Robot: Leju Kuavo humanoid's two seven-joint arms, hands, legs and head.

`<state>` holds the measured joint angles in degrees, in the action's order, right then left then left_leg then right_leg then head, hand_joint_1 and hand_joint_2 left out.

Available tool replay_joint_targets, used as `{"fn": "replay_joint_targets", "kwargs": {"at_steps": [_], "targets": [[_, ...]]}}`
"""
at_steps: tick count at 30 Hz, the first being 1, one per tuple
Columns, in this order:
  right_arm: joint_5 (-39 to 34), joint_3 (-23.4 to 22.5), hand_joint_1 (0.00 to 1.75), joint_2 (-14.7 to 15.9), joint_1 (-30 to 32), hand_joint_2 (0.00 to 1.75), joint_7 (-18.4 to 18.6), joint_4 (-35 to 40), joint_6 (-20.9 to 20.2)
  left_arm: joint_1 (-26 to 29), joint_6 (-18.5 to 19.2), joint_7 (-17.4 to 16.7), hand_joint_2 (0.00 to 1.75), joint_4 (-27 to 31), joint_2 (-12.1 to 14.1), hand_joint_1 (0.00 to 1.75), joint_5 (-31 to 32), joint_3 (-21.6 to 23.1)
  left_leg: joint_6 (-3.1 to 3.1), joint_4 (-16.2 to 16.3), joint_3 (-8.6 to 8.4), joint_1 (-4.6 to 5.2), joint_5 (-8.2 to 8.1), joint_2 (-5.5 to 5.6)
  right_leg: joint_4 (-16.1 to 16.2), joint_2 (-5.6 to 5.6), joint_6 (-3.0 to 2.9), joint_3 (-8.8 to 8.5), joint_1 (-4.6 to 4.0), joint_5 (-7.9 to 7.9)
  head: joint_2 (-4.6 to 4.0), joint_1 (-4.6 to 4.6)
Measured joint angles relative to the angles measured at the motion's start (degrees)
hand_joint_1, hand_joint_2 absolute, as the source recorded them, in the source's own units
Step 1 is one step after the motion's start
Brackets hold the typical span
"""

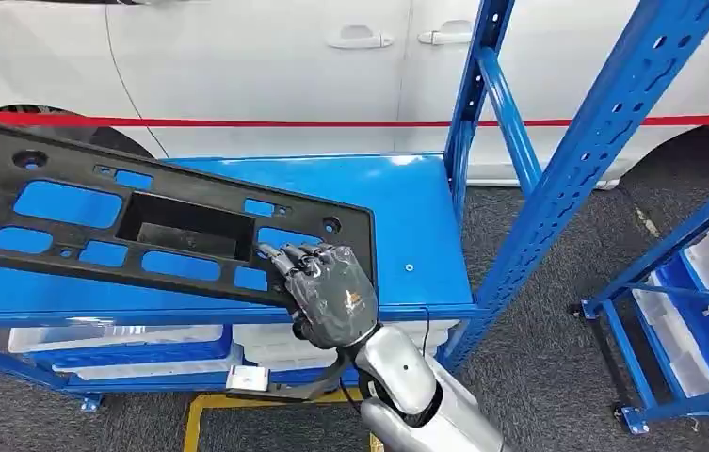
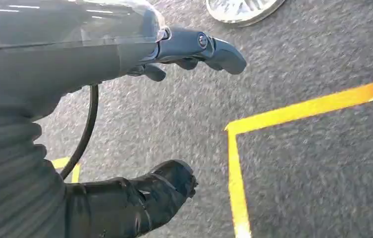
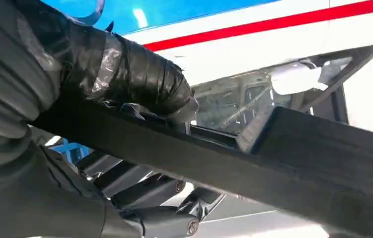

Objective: Take the parts from the cabinet and place them on the table.

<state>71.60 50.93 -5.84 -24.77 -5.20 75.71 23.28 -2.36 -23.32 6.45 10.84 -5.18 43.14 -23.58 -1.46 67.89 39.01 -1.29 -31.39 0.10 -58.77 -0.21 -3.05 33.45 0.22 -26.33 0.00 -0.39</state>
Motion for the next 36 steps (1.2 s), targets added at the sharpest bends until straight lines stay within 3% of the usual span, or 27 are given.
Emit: {"fn": "replay_joint_targets", "kwargs": {"at_steps": [1, 2, 3, 4, 6, 7, 8, 11, 12, 13, 14, 16, 17, 18, 19, 20, 22, 23, 24, 26, 27, 28, 30, 32, 33, 34, 36], "targets": [[0.0, 0.0, 1.75, 0.0, 0.0, 1.75, 0.0, -0.2, 0.0, 0.0, 0.0, 0.0, 1.75, 0.0, 0.0, 0.0, 0.0, 0.0, -0.21, 4.5, 1.51, -0.01, -2.24, 0.0, 0.0, -0.07, -0.05, 0.48, -0.07, 0.3, 0.0, 0.0], [-0.1, 0.0, 1.75, 0.0, 0.0, 1.75, 0.0, -0.4, -0.2, 0.0, 0.0, 0.0, 1.75, 0.0, 0.0, 0.0, 0.0, 0.0, -0.35, 7.4, 2.26, 0.0, -3.28, 0.0, -0.2, -0.09, -0.02, 0.96, -0.14, 0.57, 0.0, 0.0], [-0.2, 0.0, 1.75, 0.0, 0.0, 1.75, 0.0, -0.6, -0.3, 0.0, 0.0, 0.0, 1.75, 0.0, 0.0, 0.0, 0.1, 0.0, -0.39, 7.6, 1.77, -0.01, -2.98, 0.0, -0.3, -0.08, 0.02, 1.4, -0.14, 0.8, 0.0, 0.0], [-0.2, 0.0, 1.75, 0.0, 0.0, 1.75, 0.0, -0.8, -0.4, 0.0, 0.0, 0.0, 1.75, 0.0, 0.0, 0.0, 0.1, 0.0, -0.36, 5.2, 0.02, -0.01, -1.73, -0.01, -0.5, -0.07, 0.15, 1.79, -0.12, 0.99, 0.0, 0.0], [-0.3, 0.0, 1.75, -0.1, -0.1, 1.75, 0.0, -0.9, -0.6, 0.0, 0.0, 0.0, 1.75, 0.0, 0.0, 0.0, 0.2, 0.0, -0.11, -5.4, -6.81, -0.01, 2.43, -0.02, -1.1, -0.03, 0.47, 2.39, -0.02, 1.22, 0.0, 0.0], [-0.4, 0.0, 1.75, -0.1, -0.2, 1.75, 0.1, -0.9, -0.6, -0.1, 0.0, 0.0, 1.75, 0.0, 0.1, 0.0, 0.2, 0.0, 0.2, -9.6, -8.75, 0.02, 1.86, 0.0, -1.4, -0.05, 0.63, 2.72, -0.04, 1.31, 0.0, 0.0], [-0.4, -0.1, 1.75, -0.2, -0.3, 1.75, 0.1, -1.0, -0.7, -0.2, 0.0, 0.0, 1.75, 0.0, 0.1, 0.0, 0.3, -0.1, 0.66, -9.6, -8.75, 0.48, 2.49, 0.15, -1.7, -0.05, 0.94, 3.0, -0.39, 1.47, 0.0, -0.02], [-0.5, -0.1, 1.75, -0.3, -0.5, 1.75, 0.1, -1.2, -0.7, 0.0, 0.0, 0.0, 1.75, 0.0, 0.0, 0.0, 0.6, -0.1, 1.65, -9.4, -8.24, 0.63, 3.17, 0.23, -1.2, -0.03, 2.15, 3.09, -0.26, 2.41, 0.0, -0.04], [-0.5, -0.2, 1.75, -0.3, -0.5, 1.75, 0.2, -1.2, -0.7, 0.0, 0.0, 0.0, 1.75, 0.0, 0.0, 0.0, 0.6, -0.1, 2.21, -10.1, -7.92, 0.1, 3.88, 0.09, -1.4, 0.16, 2.54, 3.26, -0.57, 2.55, 0.0, -0.11], [-0.6, -0.2, 1.75, -0.3, -0.5, 1.75, 0.2, -1.3, -0.7, -0.1, 0.0, 0.0, 1.75, 0.0, -0.1, 0.0, 0.6, -0.1, 2.64, -10.2, -7.83, 0.02, 4.37, -0.22, -2.3, 0.31, 2.75, 3.75, -0.26, 0.98, 0.0, -0.04], [-0.6, -0.3, 1.75, -0.3, -0.7, 1.75, 0.2, -1.3, -0.7, -0.2, 0.0, 0.0, 1.75, 0.0, -0.1, 0.0, 0.6, -0.1, 3.17, -10.2, -7.35, -0.01, 4.77, -0.26, -4.8, 0.28, 2.94, 4.75, -0.18, -1.67, 0.0, -0.26], [-0.6, -0.3, 1.75, -0.3, -0.7, 1.75, 0.2, -1.4, -0.7, -0.1, 0.0, 0.0, 1.75, 0.0, -0.1, 0.0, 0.6, -0.1, 3.32, -10.1, -6.33, 0.07, 5.39, -0.35, -13.8, 0.26, 3.38, 7.91, 0.1, -7.16, 0.0, -0.22], [-0.6, -0.3, 1.75, -0.3, -0.6, 1.75, 0.2, -1.6, -0.7, -0.1, 0.0, 0.0, 1.75, 0.0, 0.0, 0.0, 0.6, -0.2, 3.3, -10.0, -5.71, 0.12, 5.72, -0.38, -18.1, 0.26, 3.53, 9.27, 0.15, -8.93, 0.0, -0.22], [-0.6, -0.3, 1.75, -0.3, -0.6, 1.75, 0.2, -1.7, -0.8, -0.1, 0.0, 0.0, 1.75, 0.0, 0.0, 0.0, 0.6, -0.2, 3.26, -9.8, -5.2, 0.12, 5.95, -0.39, -19.7, 0.25, 3.55, 9.38, 0.17, -9.09, 0.0, -0.2], [-0.6, -0.3, 1.75, -0.2, -0.6, 1.75, 0.3, -1.8, -0.8, -0.1, 0.0, 0.0, 1.75, 0.0, 0.0, 0.0, 0.6, -0.2, 3.17, -9.6, -4.78, 0.11, 6.15, -0.39, -18.4, 0.24, 3.52, 8.18, 0.18, -8.1, 0.0, -0.24], [-0.6, -0.3, 1.75, -0.2, -0.6, 1.75, 0.3, -1.8, -0.8, -0.1, 0.0, 0.0, 1.75, 0.0, 0.0, 0.0, 0.6, -0.2, 3.03, -9.5, -4.45, 0.11, 6.27, -0.38, -14.7, 0.24, 3.39, 5.46, 0.17, -6.21, 0.0, -0.22], [-0.6, -0.3, 1.75, -0.3, -0.8, 1.75, 0.3, -1.8, -0.8, -0.1, 0.0, 0.1, 1.75, 0.0, -0.3, 0.0, 0.6, -0.2, 2.67, -9.2, -4.21, 0.11, 6.54, -0.32, -3.5, 0.25, 2.7, -1.81, 0.09, -2.82, 0.0, -0.22], [-0.6, -0.3, 1.75, -0.3, -1.0, 1.75, 0.3, -1.8, -0.8, -0.1, 0.0, 0.3, 1.75, 0.0, -0.5, 0.0, 0.6, -0.2, 2.31, -9.2, -3.96, 0.33, 6.77, -0.3, -0.6, 0.31, 2.37, -3.3, -0.27, -3.78, 0.0, -0.22], [-0.6, -0.3, 1.75, -0.3, -1.1, 1.75, 0.3, -1.8, -0.9, -0.1, 0.0, 0.4, 1.75, 0.0, -0.5, 0.0, 0.6, -0.2, 1.83, -9.4, -4.07, 0.23, 7.1, -0.31, -1.0, 0.32, 2.24, -2.86, -0.53, -2.76, 0.0, -0.19], [-0.6, -0.4, 1.75, -0.3, -1.3, 1.75, 0.5, -1.9, -0.9, -0.2, 0.0, 0.5, 1.75, 0.0, -0.5, 0.0, 0.6, -0.3, 1.0, -9.5, -3.89, 0.22, 7.69, -0.31, -0.7, 0.34, 1.94, -2.48, -0.75, -2.68, 0.0, -0.17], [-0.6, -0.4, 1.75, -0.4, -1.3, 1.75, 0.6, -1.9, -0.9, -0.1, 0.0, 0.5, 1.75, 0.0, -0.5, 0.0, 0.6, -0.3, 0.57, -9.7, -3.84, 0.31, 8.04, -0.29, -0.2, 0.34, 1.29, -2.26, -0.44, -2.13, 0.0, -0.2], [-0.6, -0.5, 1.75, -0.5, -1.4, 1.75, 0.6, -1.9, -1.0, -0.1, 0.0, 0.6, 1.75, 0.0, -0.5, 0.0, 0.6, -0.3, 0.42, -9.2, -3.4, -0.02, 7.17, -0.24, 0.3, 0.11, 0.76, -2.24, -0.03, -1.46, 0.0, -0.22], [-0.6, -0.5, 1.75, -0.6, -1.6, 1.75, 0.6, -1.9, -1.0, -0.1, 0.1, 0.8, 1.75, 0.0, -0.5, 0.0, 0.6, -0.4, 0.02, -3.7, -1.36, 0.06, 2.03, -0.17, 0.4, 0.08, -0.15, -1.27, -0.05, -0.67, 0.0, -0.11], [-0.6, -0.5, 1.75, -0.7, -1.6, 1.75, 0.7, -2.1, -1.2, -0.1, 0.2, 0.9, 1.75, 0.0, -0.6, 0.0, 0.6, -0.4, -0.42, 4.9, 1.38, 0.0, -2.68, -0.18, 0.1, -0.02, -0.21, -0.13, -0.22, -0.02, 0.0, -0.13], [-0.6, -0.5, 1.75, -0.7, -1.6, 1.75, 0.7, -2.3, -1.2, -0.1, 0.2, 0.9, 1.75, 0.0, -0.6, 0.0, 0.6, -0.4, -0.53, 7.3, 1.81, 0.0, -3.23, -0.18, -0.1, -0.04, -0.18, 0.5, -0.29, 0.25, 0.0, -0.13], [-0.6, -0.5, 1.75, -0.7, -1.6, 1.75, 0.7, -2.5, -1.2, -0.1, 0.2, 0.9, 1.75, 0.0, -0.6, 0.0, 0.6, -0.4, -0.53, 6.8, 0.86, 0.0, -2.36, -0.19, -0.3, -0.04, -0.11, 1.06, -0.31, 0.5, 0.0, -0.13], [-0.6, -0.5, 1.75, -0.7, -1.6, 1.75, 0.9, -2.6, -1.3, -0.2, 0.2, 0.9, 1.75, 0.0, -0.6, 0.0, 0.6, -0.8, -0.38, -0.9, -4.37, 0.0, 1.15, -0.2, -0.9, -0.01, 0.09, 1.9, -0.29, 0.8, 0.0, -0.13]]}}
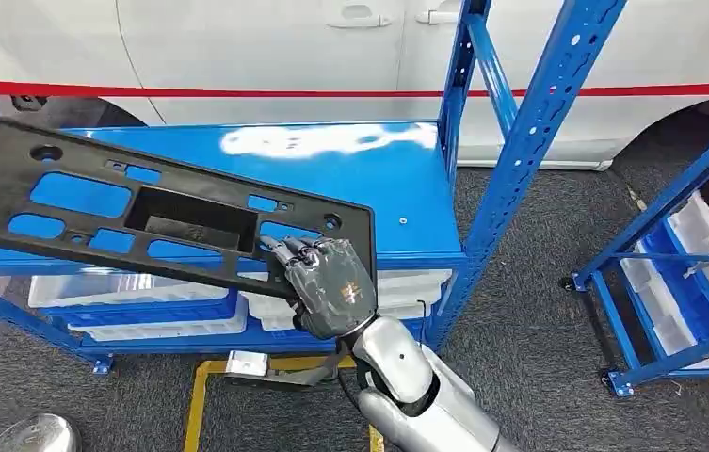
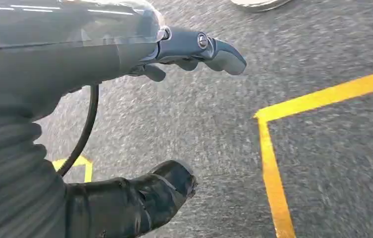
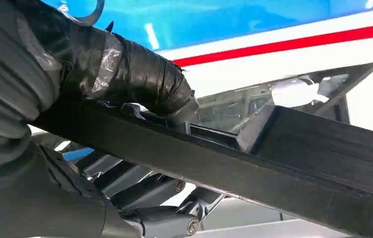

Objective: Take the parts from the cabinet and place them on the table.

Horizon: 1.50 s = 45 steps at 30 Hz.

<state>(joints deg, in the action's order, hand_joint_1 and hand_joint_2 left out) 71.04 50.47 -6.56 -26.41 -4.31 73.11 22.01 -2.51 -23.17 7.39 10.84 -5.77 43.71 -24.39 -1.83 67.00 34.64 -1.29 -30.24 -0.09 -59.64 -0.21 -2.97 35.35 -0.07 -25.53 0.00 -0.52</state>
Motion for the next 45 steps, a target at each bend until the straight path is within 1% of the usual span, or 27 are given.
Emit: {"fn": "replay_joint_targets", "kwargs": {"at_steps": [1, 2, 3, 6, 7, 9, 10, 12, 14, 16, 17, 18, 20, 22, 24, 26, 27, 29, 31, 32, 33, 37, 38, 40, 42, 43, 45], "targets": [[0.0, 0.0, 1.75, 0.0, -0.1, 1.75, 0.0, 0.0, 0.0, 0.0, 0.0, 0.0, 1.75, 0.0, 0.0, 0.0, 0.0, -0.2, 0.22, -5.7, -3.67, 0.0, 1.6, -0.01, -0.4, 0.03, 0.17, 0.33, 0.01, 0.11, 0.0, 0.0], [0.0, 0.0, 1.75, 0.0, -0.1, 1.75, 0.0, 0.0, 0.0, -0.2, 0.0, 0.1, 1.75, 0.0, 0.0, 0.0, 0.0, -0.3, 0.64, -9.0, -5.13, 0.09, 0.0, 0.03, -0.6, -0.01, 0.41, 0.69, -0.05, 0.25, 0.0, 0.0], [0.0, 0.0, 1.75, -0.1, -0.2, 1.75, 0.2, 0.0, 0.0, -0.2, 0.0, 0.1, 1.75, 0.0, 0.0, 0.0, 0.0, -0.4, 1.14, -8.2, -4.74, 0.64, 1.64, 0.22, -0.7, -0.04, 0.88, 0.82, -0.13, 0.56, 0.0, -0.06], [0.0, 0.0, 1.75, -0.2, -0.4, 1.75, 0.2, 0.0, 0.0, -0.2, 0.2, 0.2, 1.75, 0.0, 0.0, 0.0, 0.0, -0.5, 2.06, -8.7, -4.33, 0.7, 1.87, 0.21, -0.4, 0.01, 1.97, 0.97, -0.17, 1.5, 0.0, -0.02], [0.0, -0.1, 1.75, -0.2, -0.4, 1.75, 0.2, 0.0, 0.1, -0.2, 0.2, 0.2, 1.75, 0.0, -0.1, 0.0, 0.0, -0.5, 2.81, -9.5, -4.21, -0.11, 2.67, 0.01, -0.7, 0.09, 2.34, 1.24, -0.25, 1.26, 0.0, -0.09], [0.0, -0.2, 1.75, -0.2, -0.5, 1.75, 0.2, -0.1, 0.2, -0.3, 0.2, 0.2, 1.75, 0.0, -0.2, 0.0, 0.0, -0.6, 3.73, -9.6, -3.47, 0.07, 3.54, -0.27, -4.7, 0.26, 2.82, 2.81, -0.04, -3.44, 0.0, -0.15], [0.0, -0.2, 1.75, -0.2, -0.5, 1.75, 0.2, -0.1, 0.2, -0.3, 0.2, 0.2, 1.75, 0.0, -0.2, 0.0, 0.0, -0.6, 3.76, -9.5, -2.85, 0.13, 3.94, -0.29, -9.2, 0.25, 3.04, 4.31, 0.17, -6.57, 0.0, -0.15], [-0.1, -0.2, 1.75, -0.2, -0.5, 1.75, 0.2, -0.3, 0.2, -0.2, 0.2, 0.2, 1.75, 0.0, -0.2, 0.0, 0.0, -0.7, 3.71, -9.3, -1.63, 0.21, 4.64, -0.32, -16.2, 0.24, 3.35, 6.31, 0.43, -9.66, 0.0, -0.15], [-0.2, -0.2, 1.75, -0.2, -0.4, 1.75, 0.2, -0.5, 0.3, -0.2, 0.2, 0.2, 1.75, 0.0, -0.2, 0.0, 0.0, -0.7, 3.5, -8.8, -0.5, 0.21, 5.12, -0.32, -14.2, 0.23, 3.3, 3.87, 0.47, -7.58, 0.0, -0.15], [-0.3, -0.2, 1.75, -0.2, -0.5, 1.75, 0.2, -0.5, 0.4, -0.2, 0.2, 0.2, 1.75, 0.0, -0.3, 0.0, 0.0, -0.7, 3.14, -8.4, 0.17, 0.22, 5.44, -0.28, -4.5, 0.25, 2.69, -2.58, 0.38, -4.02, 0.0, -0.13], [-0.4, -0.2, 1.75, -0.3, -0.5, 1.75, 0.2, -0.5, 0.5, -0.2, 0.2, 0.2, 1.75, 0.0, -0.3, 0.0, 0.1, -0.7, 2.94, -8.3, 0.33, 0.18, 5.61, -0.3, -0.2, 0.25, 2.21, -4.89, 0.17, -4.53, 0.0, -0.15], [-0.4, -0.2, 1.75, -0.3, -0.5, 1.75, 0.2, -0.5, 0.5, -0.2, 0.2, 0.2, 1.75, 0.0, -0.5, 0.0, 0.1, -0.7, 2.5, -8.3, 0.5, 0.35, 5.94, -0.29, 0.1, 0.21, 2.18, -5.15, -0.24, -3.98, 0.0, -0.09], [-0.4, -0.2, 1.75, -0.3, -0.6, 1.75, 0.2, -0.5, 0.6, -0.2, 0.2, 0.2, 1.75, 0.0, -0.5, 0.0, 0.1, -0.8, 1.71, -8.5, 0.59, 0.15, 6.59, -0.33, 0.4, 0.27, 2.01, -4.68, -0.51, -3.49, 0.0, -0.13], [-0.5, -0.2, 1.75, -0.3, -0.5, 1.75, 0.2, -0.5, 0.6, -0.2, 0.2, 0.1, 1.75, 0.0, -0.4, 0.0, 0.1, -0.8, 0.99, -8.8, 0.83, 0.39, 6.94, -0.23, 1.2, 0.24, 1.06, -4.44, 0.1, -2.46, 0.0, -0.13], [-0.9, -0.2, 1.75, -0.4, -0.6, 1.75, 0.1, -0.5, 0.6, -0.2, 0.2, 0.0, 1.75, 0.0, -0.3, 0.0, 0.1, -0.9, 0.83, -5.3, 2.36, 0.21, 2.81, -0.07, 1.5, 0.0, 0.11, -3.63, 0.27, -1.48, 0.0, -0.06], [-1.4, -0.2, 1.75, -0.5, -0.5, 1.75, -0.2, -0.5, 0.7, -0.1, 0.2, 0.0, 1.75, 0.0, -0.4, 0.0, 0.2, -0.9, 0.52, 3.0, 4.98, 0.06, -2.64, -0.08, 1.3, -0.04, 0.01, -2.52, 0.16, -0.79, 0.0, -0.04], [-1.5, -0.2, 1.75, -0.5, -0.5, 1.75, -0.2, -0.6, 0.7, -0.1, 0.2, 0.0, 1.75, 0.0, -0.4, 0.0, 0.2, -0.9, 0.28, 6.1, 5.7, 0.04, -3.94, -0.08, 1.1, -0.07, -0.03, -1.88, 0.1, -0.5, 0.0, -0.07], [-1.9, -0.2, 1.75, -0.5, -0.4, 1.75, -0.4, -0.9, 0.7, -0.2, 0.1, -0.1, 1.75, 0.0, -0.3, 0.0, 0.3, -0.9, 0.09, 6.2, 4.35, 0.02, -2.57, -0.09, 0.5, -0.07, 0.13, -0.58, 0.13, 0.02, 0.0, -0.04], [-2.4, -0.3, 1.75, -0.5, -0.3, 1.75, -0.5, -1.0, 0.7, -0.2, -0.2, -0.3, 1.75, 0.0, -0.2, 0.0, 0.6, -0.9, 0.05, -2.3, -1.33, -0.06, 1.18, -0.12, -0.4, -0.02, 0.47, 0.52, 0.31, 0.3, 0.0, -0.04], [-2.6, -0.4, 1.75, -0.5, -0.3, 1.75, -0.8, -1.0, 0.8, -0.2, -0.3, -0.5, 1.75, 0.0, -0.2, 0.0, 0.8, -0.9, 0.11, -7.4, -4.14, -0.14, 1.23, -0.12, -0.9, -0.04, 0.65, 0.97, 0.31, 0.4, 0.0, -0.04], [-2.8, -0.7, 1.75, -0.6, -0.3, 1.75, -0.9, -1.0, 0.9, -0.4, -0.4, -0.5, 1.75, 0.0, -0.2, 0.0, 1.0, -0.9, 0.59, -8.0, -4.71, 0.39, 0.98, 0.14, -1.0, -0.01, 1.12, 1.58, 0.05, 0.69, 0.0, -0.02], [-3.5, -0.8, 1.75, -0.8, -0.1, 1.75, -1.2, -1.0, 1.3, -0.3, -0.6, -0.9, 1.75, 0.0, -0.2, 0.0, 1.2, -1.1, 2.15, -8.4, -3.37, 0.33, 2.32, 0.28, -1.0, 0.05, 2.65, 1.85, -0.04, 2.02, 0.0, -0.15], [-3.5, -0.9, 1.75, -0.8, 0.0, 1.75, -1.2, -1.0, 1.4, -0.4, -0.6, -1.0, 1.75, 0.0, -0.2, 0.0, 1.2, -1.2, 2.7, -8.5, -3.21, 0.02, 2.95, -0.2, -1.6, 0.25, 2.89, 2.17, 0.25, 0.89, 0.0, -0.13], [-3.6, -1.0, 1.75, -0.8, 0.0, 1.75, -1.4, -1.0, 1.4, -0.4, -0.5, -1.0, 1.75, 0.0, -0.2, 0.0, 1.2, -1.4, 3.56, -8.6, -2.0, 0.08, 3.9, -0.19, -7.0, 0.23, 3.28, 4.04, 0.37, -5.16, 0.0, -0.22], [-3.8, -1.1, 1.75, -0.7, 0.2, 1.75, -1.4, -1.0, 1.4, -0.3, -0.6, -1.0, 1.75, 0.0, -0.1, 0.0, 1.2, -1.7, 3.59, -8.5, -0.65, 0.18, 4.85, -0.27, -14.8, 0.22, 3.58, 6.03, 0.47, -9.87, 0.0, -0.22], [-3.9, -1.1, 1.75, -0.7, 0.4, 1.75, -1.4, -1.0, 1.4, -0.3, -0.6, -1.0, 1.75, 0.0, 0.0, 0.0, 1.2, -1.9, 3.55, -8.4, 0.07, 0.21, 5.33, -0.28, -17.2, 0.22, 3.62, 6.19, 0.47, -10.01, 0.0, -0.24], [-4.1, -1.2, 1.75, -0.7, 0.5, 1.75, -1.4, -1.2, 1.4, -0.3, -0.6, -1.0, 1.75, 0.0, 0.0, 0.0, 1.3, -1.9, 3.36, -8.4, 1.31, 0.3, 6.25, -0.29, -14.4, 0.23, 3.31, 3.0, 0.41, -6.53, 0.0, -0.24]]}}
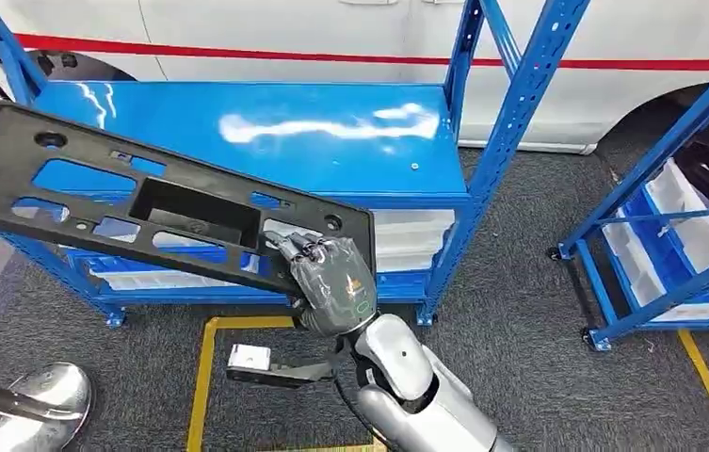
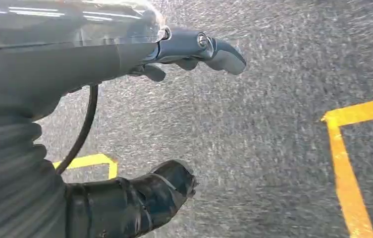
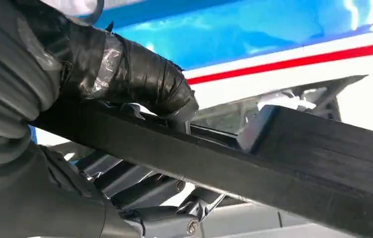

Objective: Take the parts from the cabinet and place them on the table.

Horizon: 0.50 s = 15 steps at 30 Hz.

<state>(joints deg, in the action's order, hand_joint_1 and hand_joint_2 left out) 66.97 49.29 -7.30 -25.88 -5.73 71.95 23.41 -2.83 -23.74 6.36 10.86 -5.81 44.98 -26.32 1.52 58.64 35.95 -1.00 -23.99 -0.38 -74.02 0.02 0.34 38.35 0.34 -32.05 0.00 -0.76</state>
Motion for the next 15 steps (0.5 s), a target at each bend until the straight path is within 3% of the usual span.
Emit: {"fn": "replay_joint_targets", "kwargs": {"at_steps": [1, 2, 3, 4, 5, 7, 8, 10, 11, 12, 13, 14, 15], "targets": [[-0.1, 0.0, 1.75, 0.0, 0.0, 1.75, -0.1, 0.0, 0.0, 0.0, 0.0, 0.0, 1.75, 0.0, 0.0, 0.0, 0.0, 0.0, -0.12, 0.0, 0.5, 0.09, 0.41, 0.02, 4.6, 0.02, -0.45, -3.28, -0.12, 2.07, 0.0, 0.0], [-0.2, 0.0, 1.75, 0.0, 0.0, 1.75, -0.1, 0.0, 0.0, 0.0, 0.0, 0.0, 1.75, 0.0, 0.0, 0.0, 0.0, 0.0, -0.23, 0.0, 0.73, 0.14, 0.76, 0.05, 9.7, 0.04, -1.13, -6.85, -0.38, 3.11, 0.0, 0.02], [-0.3, 0.0, 1.75, 0.0, -0.1, 1.75, -0.2, 0.0, 0.0, 0.0, 0.0, 0.0, 1.75, 0.0, -0.4, 0.0, 0.1, 0.0, -0.53, 0.0, 0.95, 0.04, 1.18, 0.03, 14.2, -0.01, -1.87, -9.32, -0.71, 1.21, 0.0, 0.07], [-0.3, 0.0, 1.75, -0.1, -0.1, 1.75, -0.2, 0.0, 0.1, 0.0, 0.0, 0.0, 1.75, 0.0, -0.3, 0.0, 0.1, 0.0, -0.91, 0.0, 1.03, 0.05, 1.59, 0.01, 15.9, -0.02, -1.77, -10.16, -0.83, 1.24, 0.0, 0.04], [-0.4, -0.1, 1.75, -0.1, 0.0, 1.75, -0.2, 0.0, 0.1, 0.0, 0.0, 0.0, 1.75, 0.0, -0.3, 0.0, 0.2, 0.0, -1.43, -0.4, 0.93, -0.22, 2.04, -0.03, 15.5, 0.04, -1.71, -9.69, -1.13, 1.93, 0.0, 0.0], [-0.4, -0.2, 1.75, -0.1, -0.1, 1.75, -0.2, 0.0, 0.2, 0.0, 0.0, 0.0, 1.75, 0.0, -0.3, 0.0, 0.2, -0.1, -2.16, -1.1, 0.97, -0.17, 3.1, 0.05, 16.2, 0.0, -2.16, -9.35, -1.21, 2.78, 0.0, -0.02], [-0.5, -0.2, 1.75, -0.1, -0.1, 1.75, -0.3, 0.0, 0.2, 0.1, 0.0, 0.0, 1.75, 0.0, -0.3, 0.0, 0.2, -0.1, -2.33, -0.8, 1.42, -0.31, 2.49, 0.18, 17.0, -0.23, -2.49, -9.32, -0.16, 3.75, 0.0, -0.04], [-0.7, -0.2, 1.75, -0.2, -0.1, 1.75, -0.5, 0.0, 0.2, 0.2, 0.0, 0.0, 1.75, 0.0, -0.2, 0.0, 0.4, -0.1, -2.63, 4.0, 3.1, -0.22, -3.59, 0.28, 17.2, -0.31, -3.3, -8.02, -0.21, 4.98, 0.0, 0.15], [-0.9, -0.2, 1.75, -0.3, -0.1, 1.75, -0.6, 0.0, 0.2, 0.3, 0.0, 0.0, 1.75, 0.0, -0.2, 0.0, 0.5, -0.1, -2.89, 8.3, 4.17, -0.3, -6.68, 0.27, 17.1, -0.35, -3.22, -7.33, -0.23, 5.41, 0.0, 0.13], [-1.1, -0.2, 1.75, -0.2, -0.1, 1.75, -0.7, -0.1, 0.2, 0.3, 0.0, 0.0, 1.75, 0.0, -0.2, 0.0, 0.6, -0.1, -3.17, 12.7, 5.2, -0.35, -8.79, 0.25, 17.0, -0.39, -3.2, -6.55, -0.31, 5.88, 0.0, 0.15], [-1.2, -0.2, 1.75, -0.2, 0.0, 1.75, -0.8, -0.2, 0.2, 0.3, 0.0, 0.0, 1.75, 0.0, -0.2, 0.0, 0.6, -0.1, -3.36, 15.6, 5.62, -0.36, -9.15, 0.26, 16.7, -0.45, -3.11, -5.75, -0.32, 6.34, 0.0, 0.13], [-1.4, -0.2, 1.75, -0.2, 0.0, 1.75, -0.8, -0.3, 0.2, 0.3, 0.0, 0.0, 1.75, 0.0, -0.2, 0.0, 0.6, -0.1, -3.49, 16.4, 5.08, -0.36, -7.86, 0.25, 16.4, -0.45, -2.99, -4.85, -0.29, 6.75, 0.0, 0.15], [-1.5, -0.2, 1.75, -0.2, 0.0, 1.75, -0.9, -0.3, 0.2, 0.3, 0.0, 0.0, 1.75, 0.0, -0.1, 0.0, 0.6, -0.1, -3.59, 14.9, 3.44, -0.41, -5.68, 0.24, 15.9, -0.45, -2.79, -4.0, -0.18, 7.05, 0.0, 0.15]]}}
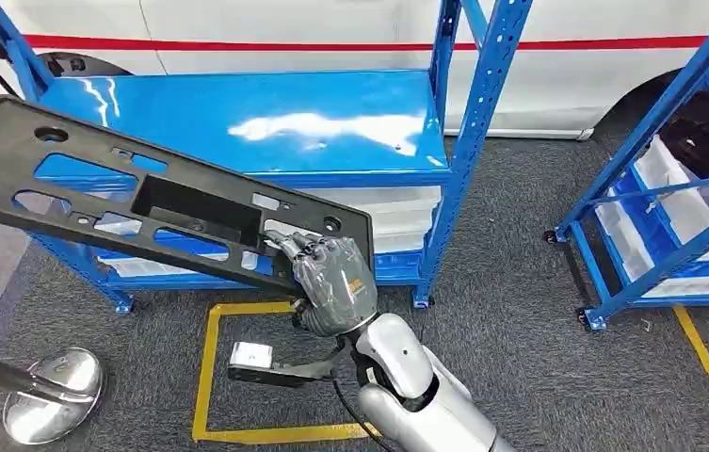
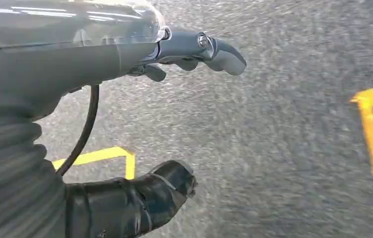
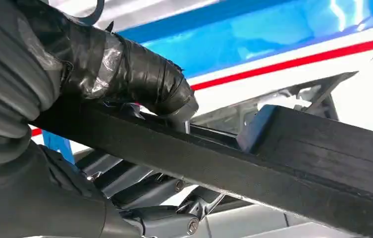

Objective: Take the parts from the cabinet and place them on the table.

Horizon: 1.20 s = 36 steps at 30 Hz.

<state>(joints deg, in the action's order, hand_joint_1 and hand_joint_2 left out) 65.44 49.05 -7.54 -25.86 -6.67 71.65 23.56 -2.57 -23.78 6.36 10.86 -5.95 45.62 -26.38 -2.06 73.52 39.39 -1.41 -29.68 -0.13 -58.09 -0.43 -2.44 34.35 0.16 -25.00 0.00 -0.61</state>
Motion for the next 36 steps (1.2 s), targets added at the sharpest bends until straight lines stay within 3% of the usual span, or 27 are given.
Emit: {"fn": "replay_joint_targets", "kwargs": {"at_steps": [1, 2, 3, 4, 7, 8, 10, 12, 13, 14, 15, 17, 18, 19, 20, 22, 23, 24, 25, 27, 28, 29, 31, 33, 34, 35, 36], "targets": [[0.0, 0.0, 1.75, 0.0, 0.0, 1.75, -0.1, 0.0, 0.0, 0.0, 0.0, 0.0, 1.75, 0.0, 0.1, 0.0, 0.1, 0.0, -0.14, -4.2, -3.09, -0.1, 2.35, -0.01, -0.6, 0.01, 0.24, 0.94, 0.14, 0.18, 0.0, -0.02], [-0.2, 0.0, 1.75, 0.0, 0.0, 1.75, -0.2, 0.0, 0.0, 0.0, 0.0, 0.0, 1.75, 0.0, 0.1, 0.0, 0.1, 0.0, -0.28, -9.1, -6.48, -0.28, 3.38, -0.02, -1.3, 0.04, 0.44, 1.61, 0.22, 0.3, 0.0, 0.0], [-0.3, -0.1, 1.75, 0.0, 0.0, 1.75, -0.3, 0.0, 0.0, -0.2, 0.0, 0.0, 1.75, 0.0, 0.1, 0.0, 0.1, 0.0, -0.51, -13.2, -8.97, -0.15, 0.75, 0.06, -1.9, 0.04, 0.7, 2.38, 0.05, 0.43, 0.0, 0.02], [-0.5, -0.2, 1.75, -0.1, 0.0, 1.75, -0.4, 0.0, 0.0, -0.2, 0.0, 0.0, 1.75, 0.0, 0.1, 0.0, 0.1, 0.0, 0.26, -15.3, -9.97, 0.27, 0.19, 0.43, -2.3, 0.03, 0.98, 2.76, -0.1, 0.6, 0.0, 0.0], [-0.9, -0.2, 1.75, -0.1, 0.0, 1.75, -0.8, 0.0, 0.0, -0.2, 0.0, 0.0, 1.75, 0.0, 0.1, 0.0, 0.2, -0.1, 1.32, -14.7, -9.19, 0.33, 0.77, 0.46, -2.3, 0.12, 1.92, 2.86, -0.33, 1.68, 0.0, -0.07], [-1.0, -0.3, 1.75, -0.1, 0.0, 1.75, -0.9, 0.0, 0.0, -0.1, 0.0, 0.0, 1.75, 0.0, 0.0, 0.0, 0.2, -0.1, 2.25, -15.2, -8.76, -0.17, 1.47, 0.08, -2.6, 0.42, 2.33, 3.35, -0.19, 1.49, 0.0, -0.07], [-1.1, -0.5, 1.75, -0.1, 0.0, 1.75, -0.9, 0.0, 0.0, -0.2, 0.0, 0.0, 1.75, 0.0, 0.0, 0.0, 0.2, -0.1, 3.43, -15.2, -7.68, -0.01, 2.49, -0.15, -6.8, 0.48, 2.91, 4.85, 0.02, -3.89, 0.0, -0.22], [-1.2, -0.6, 1.75, -0.1, 0.1, 1.75, -0.9, 0.0, 0.0, -0.2, 0.0, 0.0, 1.75, 0.0, 0.1, 0.0, 0.3, -0.1, 3.57, -15.1, -6.38, 0.19, 3.45, -0.21, -15.5, 0.45, 3.23, 7.34, 0.13, -9.41, 0.0, -0.17], [-1.2, -0.6, 1.75, -0.1, 0.1, 1.75, -0.9, 0.0, 0.0, -0.2, 0.0, 0.0, 1.75, 0.0, 0.1, 0.0, 0.3, -0.2, 3.61, -15.0, -5.76, 0.29, 3.83, -0.23, -18.8, 0.45, 3.22, 8.05, 0.13, -10.3, 0.0, -0.2], [-1.2, -0.7, 1.75, -0.1, 0.1, 1.75, -0.9, -0.1, 0.0, -0.2, 0.0, 0.0, 1.75, 0.0, 0.1, 0.0, 0.3, -0.2, 3.56, -15.0, -5.28, 0.39, 4.21, -0.24, -19.8, 0.45, 3.12, 7.68, 0.11, -9.82, 0.0, -0.18], [-1.2, -0.7, 1.75, -0.1, 0.2, 1.75, -0.9, -0.2, 0.0, -0.1, 0.0, 0.0, 1.75, 0.0, 0.1, 0.0, 0.3, -0.2, 3.53, -14.9, -4.77, 0.56, 4.59, -0.24, -17.8, 0.46, 2.81, 5.74, 0.02, -8.0, 0.0, -0.2], [-1.2, -0.7, 1.75, -0.1, 0.2, 1.75, -0.9, -0.2, 0.0, -0.1, 0.0, 0.0, 1.75, 0.0, 0.1, 0.0, 0.3, -0.2, 3.52, -14.9, -4.35, 0.97, 5.02, -0.17, -9.7, 0.48, 1.7, 0.23, -0.36, -4.68, 0.0, -0.18], [-1.2, -0.8, 1.75, -0.1, 0.1, 1.75, -0.9, -0.2, 0.0, -0.1, 0.0, 0.0, 1.75, 0.0, 0.1, 0.0, 0.3, -0.2, 3.48, -14.9, -4.26, 1.07, 5.26, -0.14, -3.2, 0.59, 0.23, -3.69, -0.86, -3.94, 0.0, -0.18], [-1.3, -0.8, 1.75, -0.1, 0.0, 1.75, -0.9, -0.2, 0.0, -0.1, 0.0, 0.0, 1.75, 0.0, -0.5, 0.0, 0.3, -0.2, 3.1, -15.1, -4.09, 1.04, 5.74, -0.28, -1.0, 0.49, -0.33, -5.27, -0.92, -5.75, 0.0, 0.09], [-1.4, -0.8, 1.75, -0.1, 0.0, 1.75, -0.9, -0.2, 0.0, -0.2, 0.0, 0.0, 1.75, 0.0, -0.3, 0.0, 0.3, -0.2, 2.57, -15.2, -4.07, 0.54, 6.18, -0.3, -0.3, 0.48, 0.06, -5.14, -1.32, -4.81, 0.0, -0.2], [-1.7, -1.0, 1.75, -0.1, 0.0, 1.75, -1.0, -0.2, 0.0, -0.3, 0.0, 0.0, 1.75, 0.0, -0.3, 0.0, 0.4, -0.3, 1.77, -15.8, -4.06, 0.17, 6.99, -0.28, -0.1, 0.53, -0.38, -4.76, -1.77, -3.9, 0.0, -0.2], [-1.7, -1.0, 1.75, -0.1, 0.0, 1.75, -1.0, -0.2, 0.0, -0.1, 0.0, 0.0, 1.75, 0.0, -0.3, 0.0, 0.5, -0.3, 1.42, -16.5, -4.1, 0.49, 7.72, -0.18, 0.9, 0.45, -0.75, -4.67, -1.63, -2.89, 0.0, -0.2], [-1.9, -1.0, 1.75, -0.1, -0.1, 1.75, -1.1, -0.2, 0.0, -0.2, 0.0, 0.0, 1.75, 0.0, -0.2, 0.0, 0.5, -0.4, 1.38, -16.3, -3.55, 0.39, 6.87, -0.07, 2.4, 0.01, -0.66, -4.88, -0.52, -1.73, 0.0, -0.15], [-2.0, -1.0, 1.75, -0.2, 0.0, 1.75, -1.3, -0.2, 0.0, -0.1, 0.0, 0.0, 1.75, 0.0, -0.2, 0.0, 0.5, -0.3, 1.19, -14.9, -2.94, 0.69, 4.28, 0.02, 3.0, 0.05, -1.06, -4.42, -0.55, -0.92, 0.0, -0.11], [-2.2, -1.0, 1.75, -0.2, -0.1, 1.75, -1.5, -0.2, 0.0, -0.1, 0.1, 0.0, 1.75, 0.0, -0.3, 0.0, 0.6, -0.3, 0.55, -7.7, -0.97, 0.24, -1.55, 0.01, 2.8, -0.06, -1.01, -3.23, -0.48, -0.04, 0.0, -0.09], [-2.4, -1.0, 1.75, -0.2, -0.1, 1.75, -1.6, -0.2, 0.0, -0.1, 0.1, 0.0, 1.75, 0.0, -0.2, 0.0, 0.6, -0.3, 0.22, -3.6, 0.08, 0.1, -3.47, 0.0, 2.5, -0.11, -0.91, -2.5, -0.53, 0.29, 0.0, -0.07], [-2.5, -1.0, 1.75, -0.2, -0.1, 1.75, -1.6, -0.4, 0.0, -0.1, 0.1, 0.0, 1.75, 0.0, -0.2, 0.0, 0.7, -0.4, -0.07, -0.5, 0.54, 0.05, -3.91, -0.01, 2.0, -0.17, -0.76, -1.6, -0.47, 0.58, 0.0, -0.07], [-2.7, -1.0, 1.75, -0.2, 0.0, 1.75, -1.7, -0.5, 0.0, -0.1, 0.1, 0.0, 1.75, 0.0, -0.1, 0.0, 0.8, -0.5, -0.59, -2.6, -2.13, -0.18, -0.65, -0.02, 0.7, -0.2, -0.4, 0.22, -0.16, 0.89, 0.0, -0.04], [-2.8, -1.0, 1.75, -0.2, -0.1, 1.75, -1.8, -0.5, -0.1, -0.1, 0.1, 0.0, 1.75, 0.0, 0.0, 0.0, 0.9, -0.7, -1.1, -11.8, -8.13, -0.58, 2.47, -0.08, -1.0, -0.18, -0.05, 1.86, 0.15, 0.98, 0.0, -0.04], [-2.8, -1.0, 1.75, -0.2, -0.1, 1.75, -1.8, -0.5, 0.0, -0.3, 0.1, 0.0, 1.75, 0.0, -0.1, 0.0, 1.1, -0.8, -1.34, -14.6, -9.91, -0.33, 0.03, 0.05, -1.6, -0.15, 0.39, 2.74, -0.1, 1.09, 0.0, 0.04], [-2.9, -1.1, 1.75, -0.3, -0.1, 1.75, -1.8, -0.5, -0.1, -0.3, 0.1, 0.1, 1.75, 0.0, 0.0, 0.0, 1.2, -1.0, -0.18, -15.0, -9.79, 0.01, 0.59, 0.35, -2.2, -0.16, 0.67, 3.19, -0.28, 1.29, 0.0, -0.11], [-3.0, -1.1, 1.75, -0.3, -0.1, 1.75, -1.8, -0.5, -0.1, -0.2, 0.1, 0.1, 1.75, 0.0, 0.0, 0.0, 1.2, -1.2, 0.13, -14.7, -9.11, -0.07, 0.67, 0.35, -2.3, -0.13, 1.03, 3.2, -0.4, 1.64, 0.0, -0.18]]}}
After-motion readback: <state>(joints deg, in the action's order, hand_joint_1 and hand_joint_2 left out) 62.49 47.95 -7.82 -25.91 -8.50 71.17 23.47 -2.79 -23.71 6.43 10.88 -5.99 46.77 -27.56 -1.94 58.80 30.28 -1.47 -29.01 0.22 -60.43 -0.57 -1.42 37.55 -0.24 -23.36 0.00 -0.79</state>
